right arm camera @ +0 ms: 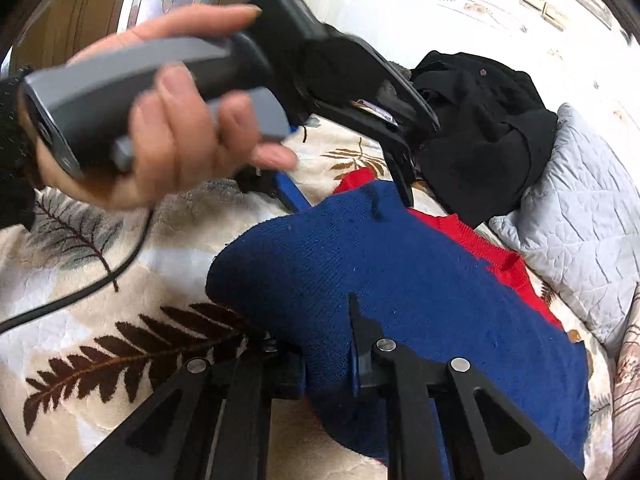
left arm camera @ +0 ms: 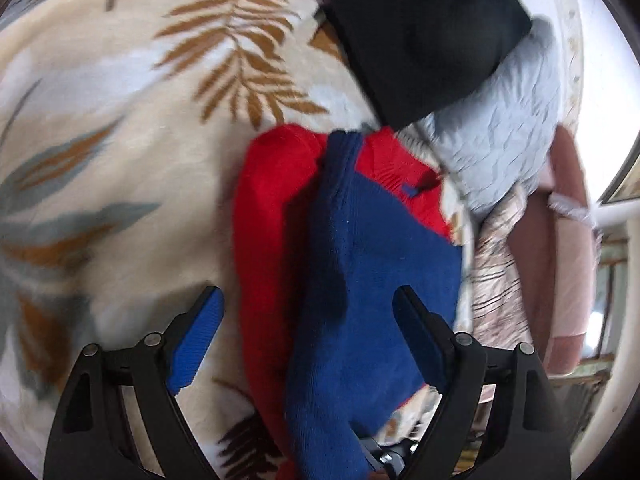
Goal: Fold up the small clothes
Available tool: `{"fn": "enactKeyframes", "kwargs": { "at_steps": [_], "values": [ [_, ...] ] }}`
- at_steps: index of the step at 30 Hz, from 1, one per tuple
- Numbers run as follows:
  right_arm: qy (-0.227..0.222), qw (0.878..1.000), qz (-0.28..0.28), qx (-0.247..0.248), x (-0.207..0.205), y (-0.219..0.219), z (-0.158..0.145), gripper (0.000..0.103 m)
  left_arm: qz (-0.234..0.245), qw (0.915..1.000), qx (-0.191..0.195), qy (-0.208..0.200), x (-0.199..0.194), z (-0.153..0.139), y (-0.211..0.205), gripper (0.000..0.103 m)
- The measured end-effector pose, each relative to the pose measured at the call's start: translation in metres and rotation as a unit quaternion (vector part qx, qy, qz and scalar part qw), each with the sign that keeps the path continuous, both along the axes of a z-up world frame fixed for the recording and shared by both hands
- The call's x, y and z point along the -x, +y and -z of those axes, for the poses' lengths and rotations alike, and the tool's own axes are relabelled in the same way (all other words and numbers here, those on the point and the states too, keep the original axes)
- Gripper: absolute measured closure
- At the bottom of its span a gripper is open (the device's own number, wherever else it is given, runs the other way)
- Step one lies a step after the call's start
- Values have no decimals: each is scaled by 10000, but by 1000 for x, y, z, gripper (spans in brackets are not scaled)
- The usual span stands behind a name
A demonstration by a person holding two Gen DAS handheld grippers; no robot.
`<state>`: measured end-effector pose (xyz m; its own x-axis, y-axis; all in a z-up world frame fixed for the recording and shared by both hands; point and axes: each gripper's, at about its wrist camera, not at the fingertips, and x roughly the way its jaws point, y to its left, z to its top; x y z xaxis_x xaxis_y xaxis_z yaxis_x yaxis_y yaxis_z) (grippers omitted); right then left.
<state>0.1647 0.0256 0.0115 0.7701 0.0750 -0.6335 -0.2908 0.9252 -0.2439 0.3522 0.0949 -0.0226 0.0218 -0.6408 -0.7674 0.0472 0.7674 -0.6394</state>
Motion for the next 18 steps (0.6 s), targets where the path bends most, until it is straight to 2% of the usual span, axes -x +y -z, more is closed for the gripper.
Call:
{"fn": "enactKeyframes", "kwargs": {
  "at_steps": [4,5,6,7,8,9,14,18],
  "values": [
    [6,9999,5,-154,0,-3,-2,89,-3,9997,-182,-138,-2,-3,-14,17],
    [-1,9998,13,-193,1,-4,-3,89,-29,9997,-209,-147,-2,-4,-16,22],
    [-18,9997,25,-243,2,-5,-4,89,-30,9996,-224,-151,0,-5,-19,37],
    [-37,9995,43,-311,3,-8,-6,89,-3,9997,-222,-116,-2,-5,-19,47],
    [-54,9993,60,-373,4,-10,-7,89,-5,9997,-222,-68,-1,-4,-20,67],
    [-79,9988,93,-464,6,-13,-9,89,-43,9997,-217,-36,0,-4,-20,77],
    [-143,9960,275,-837,14,-30,-18,90,-393,9992,77,-18,4,-14,-15,83],
    [-238,9917,481,-1168,22,-51,-29,91,-374,9991,-42,-202,11,-33,-30,84]
  ]
}}
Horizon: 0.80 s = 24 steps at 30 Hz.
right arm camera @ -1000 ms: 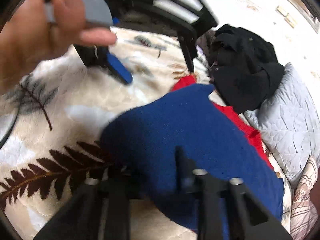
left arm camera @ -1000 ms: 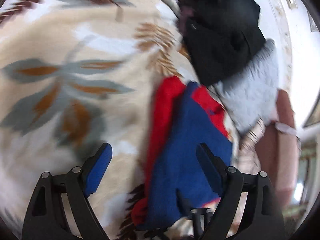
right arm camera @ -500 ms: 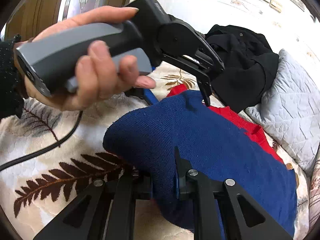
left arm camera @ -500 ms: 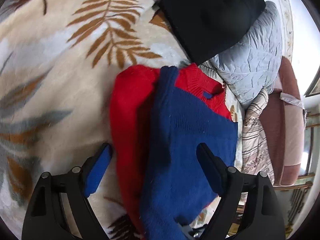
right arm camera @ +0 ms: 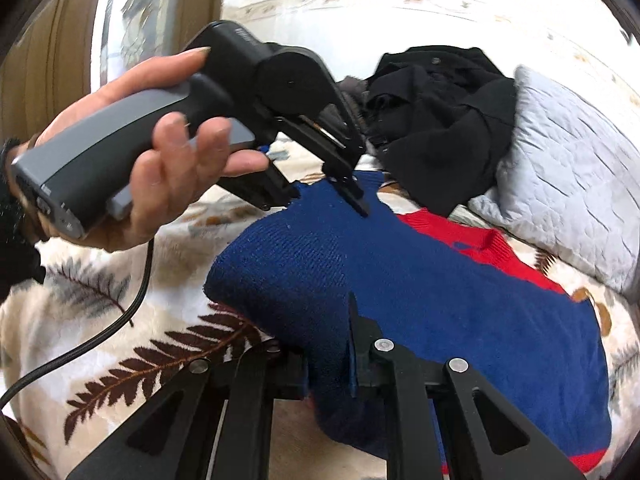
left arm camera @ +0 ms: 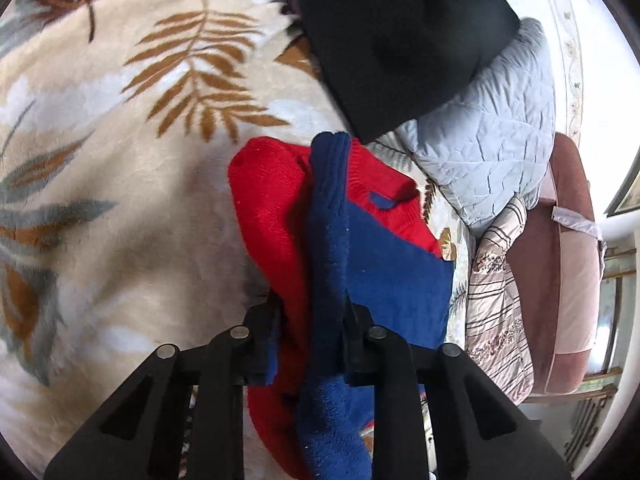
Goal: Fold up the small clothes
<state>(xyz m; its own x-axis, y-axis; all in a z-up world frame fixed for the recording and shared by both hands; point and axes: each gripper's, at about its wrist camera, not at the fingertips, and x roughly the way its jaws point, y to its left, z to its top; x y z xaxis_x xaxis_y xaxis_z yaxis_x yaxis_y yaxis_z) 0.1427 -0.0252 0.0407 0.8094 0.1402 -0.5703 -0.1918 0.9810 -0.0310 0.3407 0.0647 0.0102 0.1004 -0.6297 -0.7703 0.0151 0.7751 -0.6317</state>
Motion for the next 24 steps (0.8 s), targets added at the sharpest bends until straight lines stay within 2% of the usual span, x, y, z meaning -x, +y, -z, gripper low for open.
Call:
{"fn": "enactKeyframes", "kwargs": {
  "at_steps": [10,18,24],
  "values": [
    [-99,9952,464,-860,20,-64,-21,92,228,9989,-214,-349,19,-47,-57,84],
    [-248,9885,771,-1275,36,-110,-29,92,372,9973,-376,-506,30,-72,-114,84],
    [-110,9787,1050,-1763,46,-159,-27,92,528,9944,-594,-698,43,-85,-164,84]
  ]
}}
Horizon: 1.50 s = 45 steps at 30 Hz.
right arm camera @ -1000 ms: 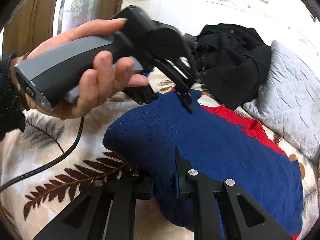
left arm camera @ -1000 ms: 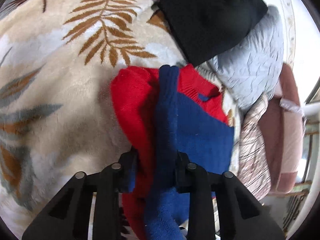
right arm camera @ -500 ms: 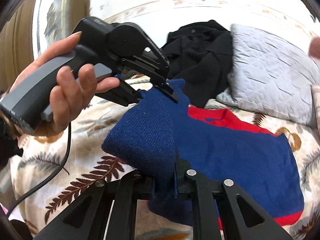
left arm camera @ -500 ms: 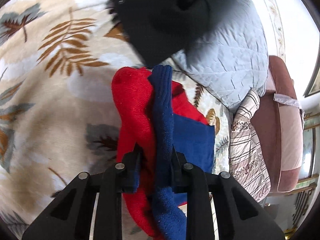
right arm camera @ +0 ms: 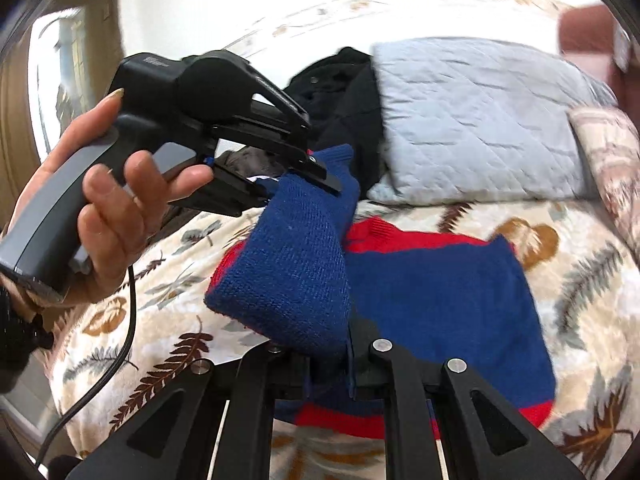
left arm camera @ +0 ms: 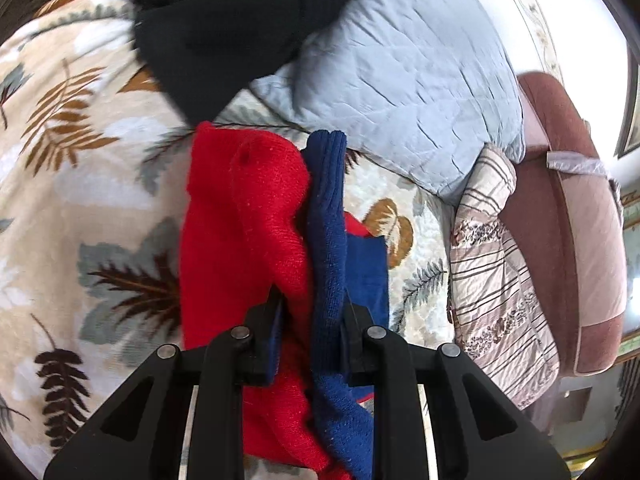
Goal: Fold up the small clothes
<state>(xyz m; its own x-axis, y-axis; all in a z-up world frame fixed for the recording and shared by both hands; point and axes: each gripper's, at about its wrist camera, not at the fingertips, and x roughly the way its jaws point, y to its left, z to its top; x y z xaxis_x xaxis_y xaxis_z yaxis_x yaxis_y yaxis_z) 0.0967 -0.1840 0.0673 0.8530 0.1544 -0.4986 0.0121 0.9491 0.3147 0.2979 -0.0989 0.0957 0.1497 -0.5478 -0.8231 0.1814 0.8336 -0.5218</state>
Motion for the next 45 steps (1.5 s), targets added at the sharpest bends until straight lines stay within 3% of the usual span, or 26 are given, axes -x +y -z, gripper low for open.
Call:
{"fn": "enactKeyframes", "kwargs": {
  "at_steps": [6,14,18,24,28,30,32,37,40,41,42,43,44,45],
  "values": [
    [54,9967,356,-731,16,-44,9,92,181,9998,-114,-13,11,1,-48,84],
    [186,9784,748,-1917,29,-94,25,92,446,9977,-501,-20,15,13,-107,84],
    [346,9583,961,-2667,35,-118,43,92,543,9968,-575,114,13,27,-129,84],
    [761,9095,1301,-3875,41,-147,85,92,680,9936,-854,284,14,63,-159,83],
    [1079,8805,1491,-4369,42,-157,111,92,703,9930,-868,374,13,81,-168,79],
    [1236,8758,1558,-4399,39,-158,118,90,687,9934,-834,395,13,82,-171,70],
    [1329,8755,1558,-4378,37,-158,119,84,643,9941,-762,432,13,79,-171,64],
    [1285,8694,1840,-4401,54,-165,107,79,400,9980,-416,264,14,48,-143,61],
    [555,8689,2420,-4282,86,-181,81,75,-56,9998,-184,-85,15,23,-91,45],
    [298,8743,2548,-4120,90,-187,71,75,-184,9995,-174,-179,17,20,-73,42],
    [-56,8871,2567,-3836,87,-194,55,74,-255,9993,-173,-225,18,19,-60,39],
    [-122,9016,2389,-3603,74,-199,45,69,-342,9989,-183,-245,20,21,-44,38],
    [38,9217,1979,-3338,47,-205,37,65,-402,9988,-184,-229,20,25,-35,38],
    [249,9341,1678,-3141,22,-207,35,64,-478,9986,-155,-164,22,32,-24,38]
  ]
}}
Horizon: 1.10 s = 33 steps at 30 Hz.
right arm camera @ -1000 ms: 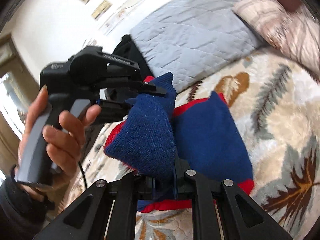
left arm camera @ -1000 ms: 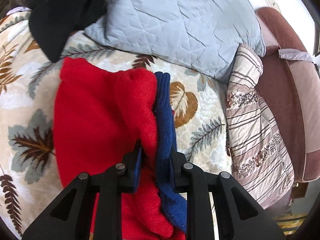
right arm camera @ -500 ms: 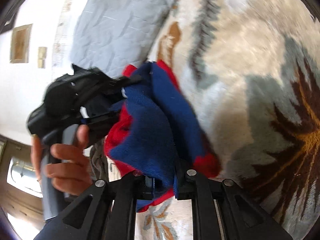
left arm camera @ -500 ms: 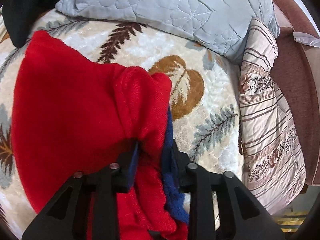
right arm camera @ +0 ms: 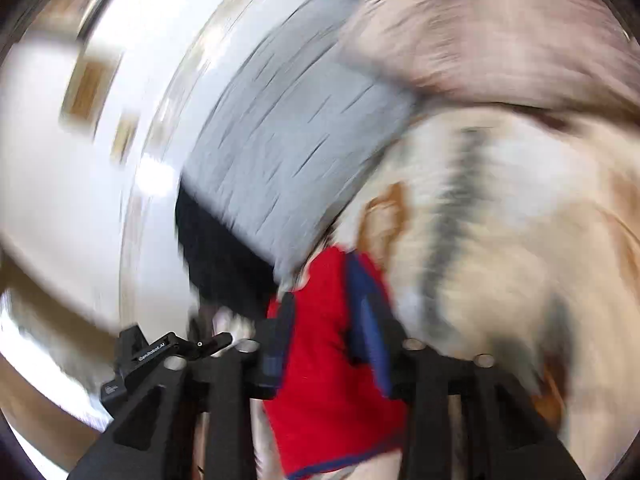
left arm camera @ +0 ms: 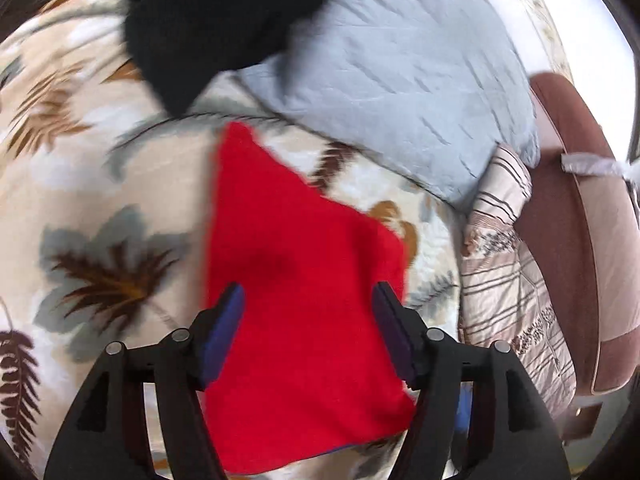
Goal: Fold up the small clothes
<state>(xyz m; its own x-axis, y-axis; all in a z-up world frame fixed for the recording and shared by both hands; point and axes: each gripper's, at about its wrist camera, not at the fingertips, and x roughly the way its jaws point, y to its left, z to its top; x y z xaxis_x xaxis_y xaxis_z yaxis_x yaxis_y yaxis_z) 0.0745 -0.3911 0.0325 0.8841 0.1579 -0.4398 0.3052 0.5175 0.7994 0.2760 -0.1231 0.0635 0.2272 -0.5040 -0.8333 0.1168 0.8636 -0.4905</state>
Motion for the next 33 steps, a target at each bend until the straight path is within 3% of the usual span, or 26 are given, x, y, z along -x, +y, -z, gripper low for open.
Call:
{"fn": "enactKeyframes", "kwargs": {
  "at_steps": [2,5,6,7,8,11,13,15,17,18,21,23,24,27,28,30,33],
  "values": [
    [451,9964,-653,296,-47,-1,7,64,-73,9996,141,230,2,20,12,38],
    [1204,9857,-1005,611,-98,2,32,64,-55,9987,277,419,7,41,13,38],
    [1274,9834,-1158,570,-110,3,42,68,-44,9988,268,408,9,44,12,38],
    [1157,9832,-1311,520,-118,3,45,83,-30,9990,242,386,10,46,11,38],
    [994,9822,-1466,617,-125,4,43,89,-7,9991,231,343,10,49,10,38],
    [614,9818,-1288,1250,-123,5,27,90,-33,9999,-63,73,6,54,6,38],
    [948,9793,-1060,1439,-127,-2,42,94,-63,9998,-179,-9,3,62,8,35],
    [1353,9781,-1037,1198,-133,-12,69,94,-78,9998,-39,175,-2,78,7,31],
    [1132,9856,-951,820,-124,-23,65,93,-171,9991,179,344,-2,84,10,31],
    [1096,9858,-996,788,-119,-25,59,86,-186,9992,206,298,1,80,13,31],
    [753,9855,-1347,698,-94,-26,42,84,-44,10000,28,56,18,63,18,33],
    [554,9835,-1623,573,-79,-20,41,76,14,9999,32,-155,36,52,21,33],
    [535,9815,-1739,595,-74,-12,43,71,43,9997,-46,-257,48,49,21,33],
    [1049,9660,-1918,1381,-76,17,57,78,128,9989,-342,-295,70,66,13,32],
    [1030,9648,-1860,1548,-74,21,56,78,167,9987,-446,-196,73,75,9,31],
    [954,9680,-1701,1580,-65,25,43,87,106,9986,-512,-91,80,82,8,31],
    [806,9696,-1718,1542,-45,29,31,81,89,9976,-617,-302,95,66,12,31]
  ]
}}
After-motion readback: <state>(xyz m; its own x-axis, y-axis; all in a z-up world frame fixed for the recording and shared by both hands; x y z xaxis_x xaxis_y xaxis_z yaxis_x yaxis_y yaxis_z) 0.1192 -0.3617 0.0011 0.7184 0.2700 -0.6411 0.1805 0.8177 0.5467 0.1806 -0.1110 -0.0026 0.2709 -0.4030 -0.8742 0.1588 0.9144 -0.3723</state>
